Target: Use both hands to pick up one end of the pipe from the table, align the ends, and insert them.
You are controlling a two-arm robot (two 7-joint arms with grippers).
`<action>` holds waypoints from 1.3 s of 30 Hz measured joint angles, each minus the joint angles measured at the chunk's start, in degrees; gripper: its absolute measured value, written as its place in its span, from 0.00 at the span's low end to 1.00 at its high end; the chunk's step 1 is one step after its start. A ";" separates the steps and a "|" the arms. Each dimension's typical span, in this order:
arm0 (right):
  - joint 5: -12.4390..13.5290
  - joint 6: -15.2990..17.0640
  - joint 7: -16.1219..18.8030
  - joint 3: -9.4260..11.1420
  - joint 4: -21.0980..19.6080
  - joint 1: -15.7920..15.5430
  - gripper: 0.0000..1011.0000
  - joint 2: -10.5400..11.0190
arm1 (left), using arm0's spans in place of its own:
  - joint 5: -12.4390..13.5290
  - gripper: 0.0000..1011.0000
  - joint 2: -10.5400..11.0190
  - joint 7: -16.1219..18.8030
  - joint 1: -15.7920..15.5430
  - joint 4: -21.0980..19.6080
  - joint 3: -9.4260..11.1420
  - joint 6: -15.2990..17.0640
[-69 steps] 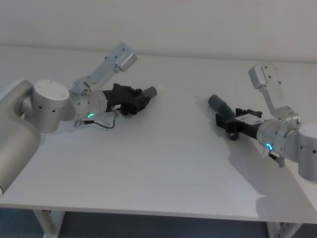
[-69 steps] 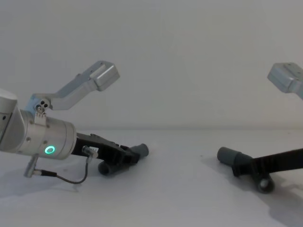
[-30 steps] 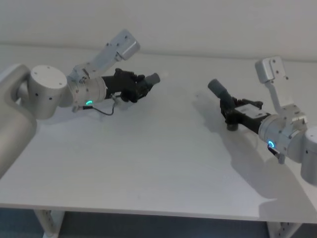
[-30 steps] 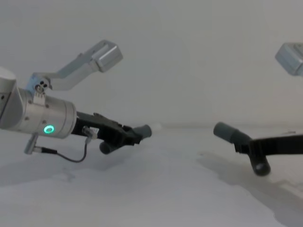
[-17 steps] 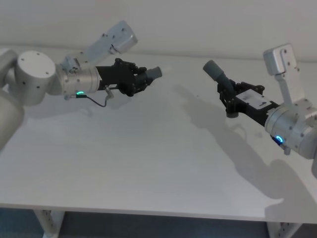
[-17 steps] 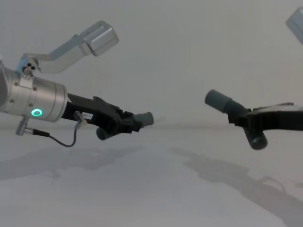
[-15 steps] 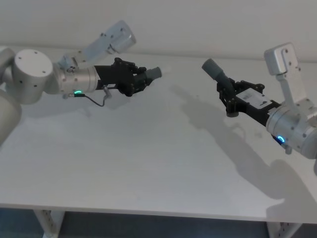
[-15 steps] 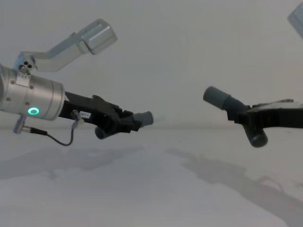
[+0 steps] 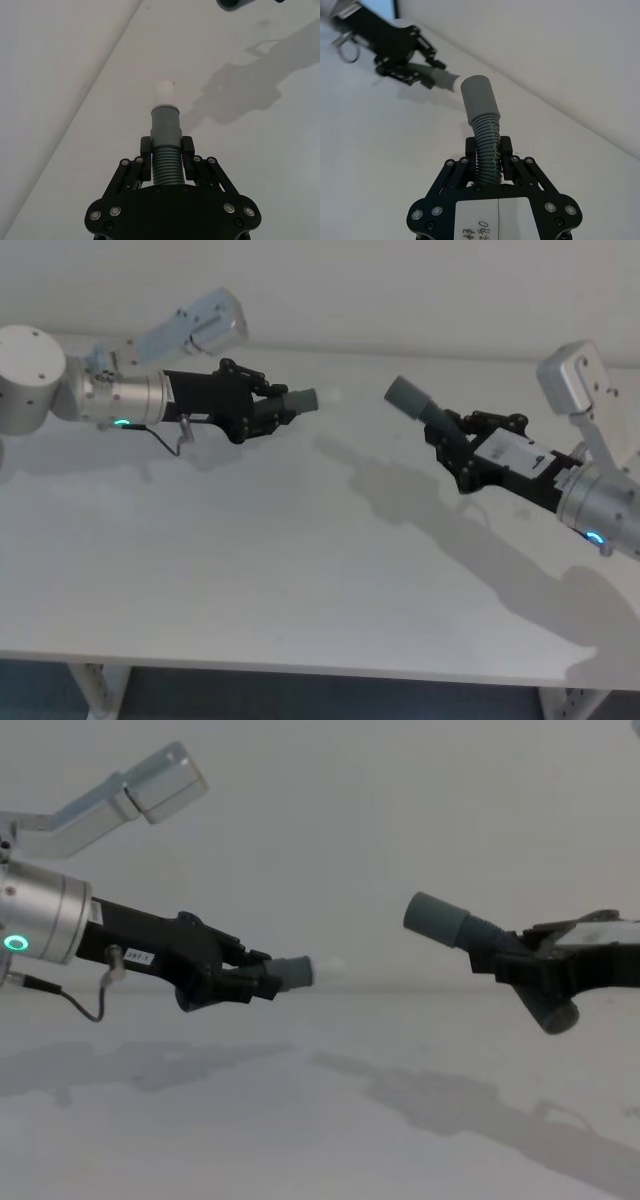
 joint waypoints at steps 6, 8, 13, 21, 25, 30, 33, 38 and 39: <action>0.55 -1.64 4.98 -1.11 -0.62 0.24 0.27 3.07 | -0.65 0.34 1.13 -2.45 -0.32 -0.36 0.37 -2.38; 0.62 -1.91 6.03 -1.43 -0.71 0.40 0.27 3.71 | -0.90 0.34 1.44 -3.10 -0.38 -0.62 0.51 -3.10; 0.86 -2.57 8.87 -2.38 -0.80 1.04 0.27 5.50 | -1.31 0.34 1.96 -4.42 -0.54 -1.05 0.75 -4.16; 0.91 -2.77 10.82 -3.48 -0.40 2.08 0.27 6.60 | -2.03 0.34 2.48 -6.69 -1.13 -1.43 1.44 -5.35; 0.89 -2.78 11.37 -4.07 -0.07 2.60 0.27 6.97 | -2.43 0.34 2.55 -7.95 -1.49 -1.43 1.87 -5.92; 0.76 -2.76 11.74 -4.73 0.36 3.10 0.27 7.33 | -2.98 0.34 2.50 -9.71 -2.04 -1.27 2.47 -6.68; 0.64 -2.74 11.90 -5.02 0.61 3.31 0.27 7.48 | -3.20 0.34 2.44 -10.34 -2.27 -1.16 2.73 -6.93; 0.40 -2.73 12.08 -5.71 1.23 3.78 0.27 7.75 | -3.73 0.34 2.33 -11.59 -2.65 -1.06 3.17 -7.40; 0.35 -2.73 12.10 -5.80 1.33 3.84 0.27 7.77 | -3.79 0.34 2.31 -11.72 -2.70 -1.06 3.25 -7.45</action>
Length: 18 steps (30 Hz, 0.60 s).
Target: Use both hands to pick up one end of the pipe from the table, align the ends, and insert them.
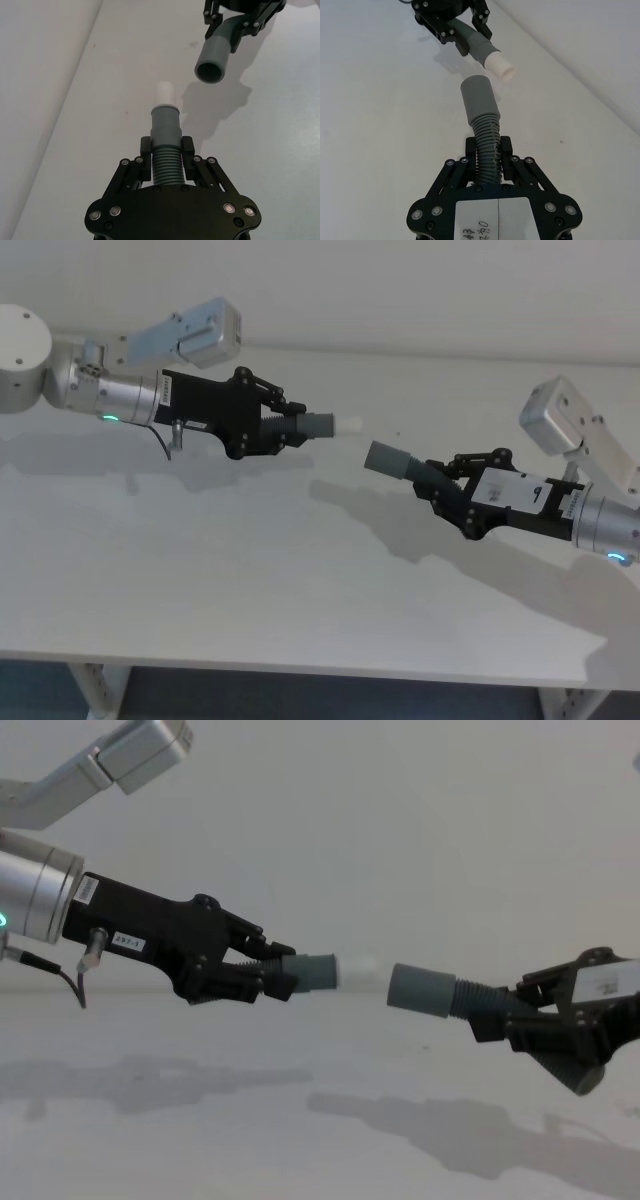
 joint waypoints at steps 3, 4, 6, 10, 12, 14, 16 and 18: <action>-0.14 0.00 0.05 -0.35 0.34 0.29 0.27 0.10 | -0.28 0.34 -0.05 -0.47 -0.15 0.03 0.21 -0.13; -0.16 0.00 0.07 -0.43 0.43 0.36 0.27 0.10 | -0.40 0.34 -0.07 -0.66 -0.21 0.04 0.32 -0.20; -0.20 0.00 0.09 -0.68 0.70 0.58 0.27 0.12 | -0.58 0.34 -0.11 -0.92 -0.31 0.08 0.47 -0.25; -0.29 0.01 0.10 -1.10 1.19 1.05 0.27 0.12 | -0.88 0.34 -0.19 -1.33 -0.46 0.17 0.75 -0.31; -0.30 0.01 0.10 -1.16 1.27 1.11 0.27 0.12 | -0.98 0.34 -0.21 -1.46 -0.53 0.21 0.84 -0.32; -0.35 0.05 0.06 -1.40 1.66 1.49 0.27 0.06 | -1.14 0.34 -0.25 -1.66 -0.62 0.33 1.00 -0.34; -0.36 0.09 0.05 -1.53 1.84 1.66 0.27 0.01 | -1.26 0.34 -0.27 -1.80 -0.69 0.40 1.09 -0.35; -0.36 0.14 0.01 -1.65 2.02 1.85 0.27 -0.05 | -1.42 0.34 -0.35 -2.03 -0.82 0.61 1.31 -0.35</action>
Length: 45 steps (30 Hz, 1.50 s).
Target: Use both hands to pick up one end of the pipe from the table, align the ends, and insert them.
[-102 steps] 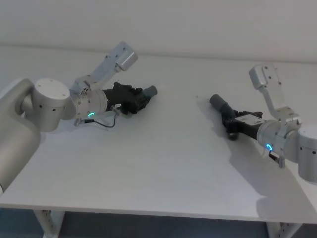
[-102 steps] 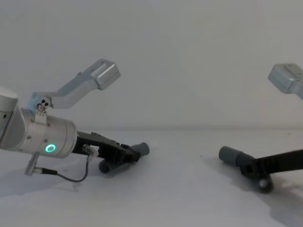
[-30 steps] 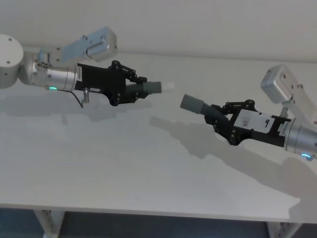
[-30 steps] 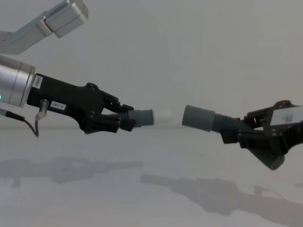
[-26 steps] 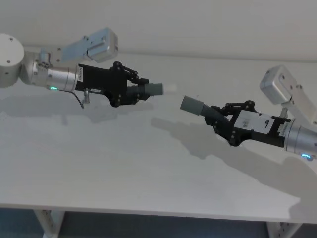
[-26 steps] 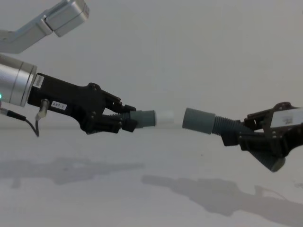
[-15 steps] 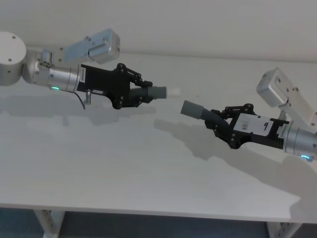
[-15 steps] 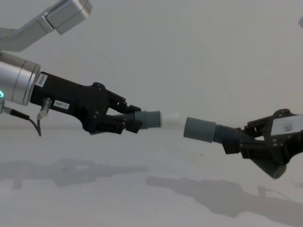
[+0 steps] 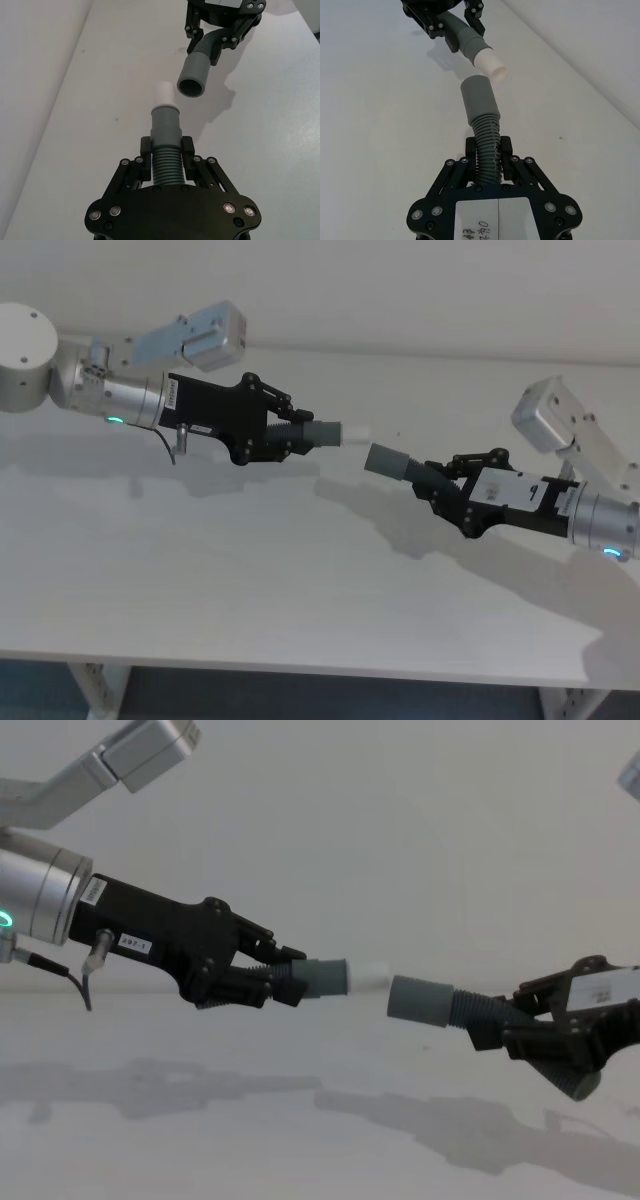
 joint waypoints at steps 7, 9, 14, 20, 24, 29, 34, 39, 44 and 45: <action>0.16 0.58 -0.37 -0.48 0.88 0.87 0.27 -0.42 | -0.32 0.34 -0.28 -0.40 -0.37 0.69 0.40 -0.02; 0.28 0.83 -0.50 -0.56 1.11 1.12 0.27 -0.56 | -0.43 0.34 -0.39 -0.50 -0.53 0.97 0.53 -0.07; 0.63 1.30 -0.77 -0.76 1.59 1.61 0.27 -0.81 | -0.67 0.34 -0.60 -0.65 -0.84 1.56 0.82 -0.13; 0.99 1.75 -1.03 -1.01 2.21 2.17 0.27 -1.05 | -0.88 0.34 -0.74 -0.79 -1.13 2.07 1.12 -0.15; 1.28 2.09 -1.30 -1.20 2.58 2.52 0.27 -1.20 | -1.07 0.34 -0.82 -0.87 -1.32 2.38 1.37 -0.16; 1.54 2.42 -1.50 -1.37 2.93 2.86 0.27 -1.38 | -1.21 0.34 -0.85 -0.89 -1.47 2.51 1.62 -0.13; 1.86 2.78 -1.80 -1.61 3.25 3.23 0.27 -1.55 | -1.23 0.34 -0.79 -0.51 -1.51 2.49 1.86 0.13; 2.04 3.00 -1.95 -1.82 3.43 3.49 0.27 -1.65 | -1.17 0.34 -0.61 0.26 -1.52 2.30 2.04 0.54; 2.30 3.16 -2.17 -2.07 3.57 3.72 0.27 -1.68 | -0.98 0.34 -0.40 1.16 -1.54 2.18 2.21 0.94; 2.35 3.19 -2.20 -2.15 3.60 3.75 0.27 -1.68 | -0.95 0.34 -0.38 1.28 -1.54 2.18 2.22 0.98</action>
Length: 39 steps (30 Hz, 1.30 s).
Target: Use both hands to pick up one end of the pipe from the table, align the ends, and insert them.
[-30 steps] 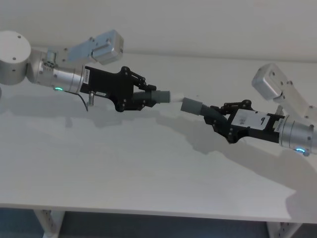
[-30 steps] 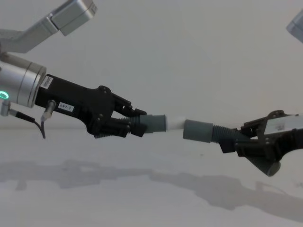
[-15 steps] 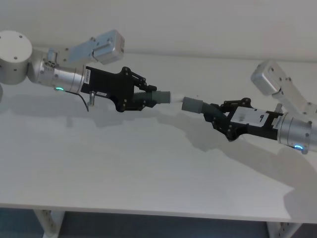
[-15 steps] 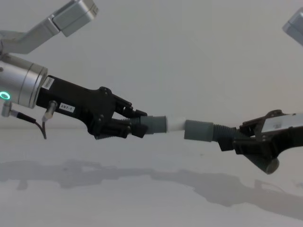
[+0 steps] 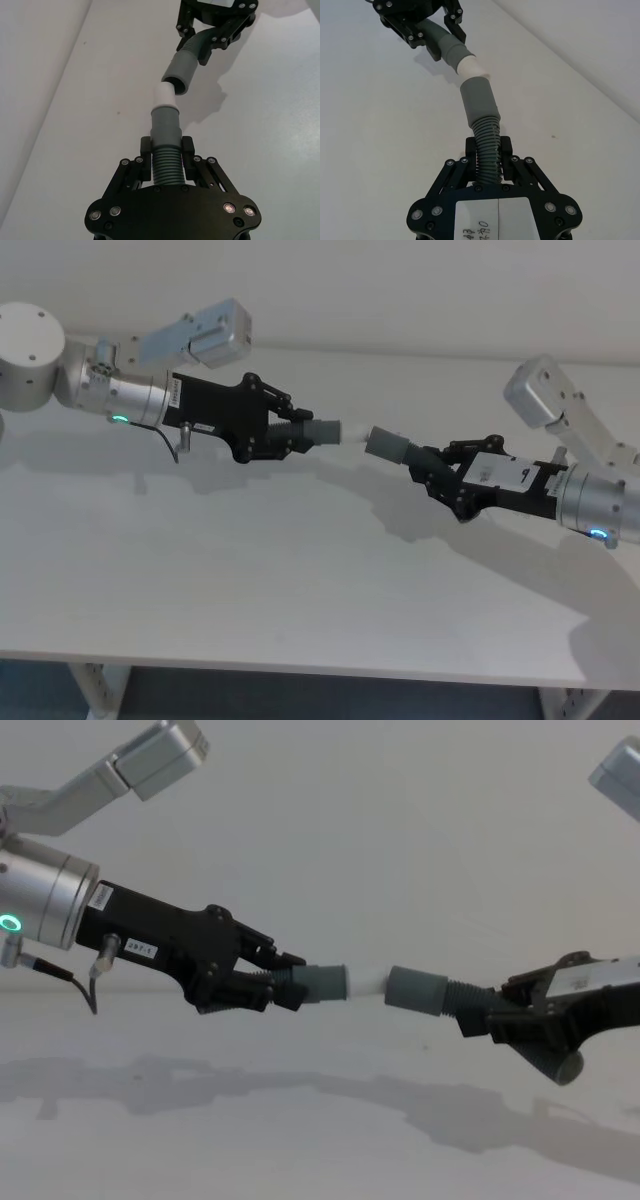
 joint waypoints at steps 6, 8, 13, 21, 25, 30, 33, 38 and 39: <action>0.20 0.10 -0.12 -0.40 0.12 0.22 0.27 0.02 | 0.18 0.34 0.18 0.96 -0.06 -0.01 0.16 0.36; 0.30 0.10 -0.14 -0.52 0.16 0.32 0.27 0.05 | 0.19 0.34 0.22 1.27 -0.08 0.01 0.21 0.43; 0.45 0.12 -0.18 -0.83 0.23 0.49 0.27 0.12 | 0.18 0.34 0.24 1.69 -0.14 0.22 0.30 0.46; 0.71 0.27 -0.43 -1.24 0.42 0.86 0.27 0.16 | -0.18 0.34 0.10 1.81 -0.41 0.93 0.57 0.43; 0.85 0.37 -0.55 -1.38 0.57 1.09 0.27 0.14 | -0.32 0.34 0.02 1.81 -0.54 1.27 0.69 0.39; 1.01 0.48 -0.73 -1.60 0.84 1.43 0.27 0.10 | -0.60 0.34 -0.24 1.76 -0.88 2.05 0.97 0.19; 1.13 0.51 -0.86 -1.74 1.05 1.66 0.27 0.09 | -0.69 0.34 -0.39 1.72 -1.03 2.40 1.11 0.08; 1.31 0.54 -0.93 -1.97 1.51 2.07 0.27 0.06 | -0.87 0.34 -0.75 1.62 -1.44 3.21 1.40 -0.21; 1.33 0.54 -0.94 -2.00 1.58 2.14 0.27 0.06 | -0.92 0.34 -0.88 1.59 -1.56 3.43 1.50 -0.28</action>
